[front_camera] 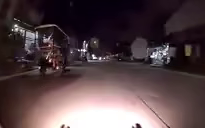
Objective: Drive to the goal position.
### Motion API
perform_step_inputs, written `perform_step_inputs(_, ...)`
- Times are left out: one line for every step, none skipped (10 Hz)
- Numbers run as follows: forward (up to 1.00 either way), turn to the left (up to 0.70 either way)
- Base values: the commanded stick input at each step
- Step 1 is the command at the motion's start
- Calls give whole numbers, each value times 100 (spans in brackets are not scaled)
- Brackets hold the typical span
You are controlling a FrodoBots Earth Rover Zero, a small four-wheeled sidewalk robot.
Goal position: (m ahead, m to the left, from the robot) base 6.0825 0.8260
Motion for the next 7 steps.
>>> perform_step_inputs(85, 0)
perform_step_inputs(85, 0)
perform_step_inputs(85, 0)
perform_step_inputs(85, 0)
perform_step_inputs(85, 0)
perform_step_inputs(85, 0)
perform_step_inputs(85, 0)
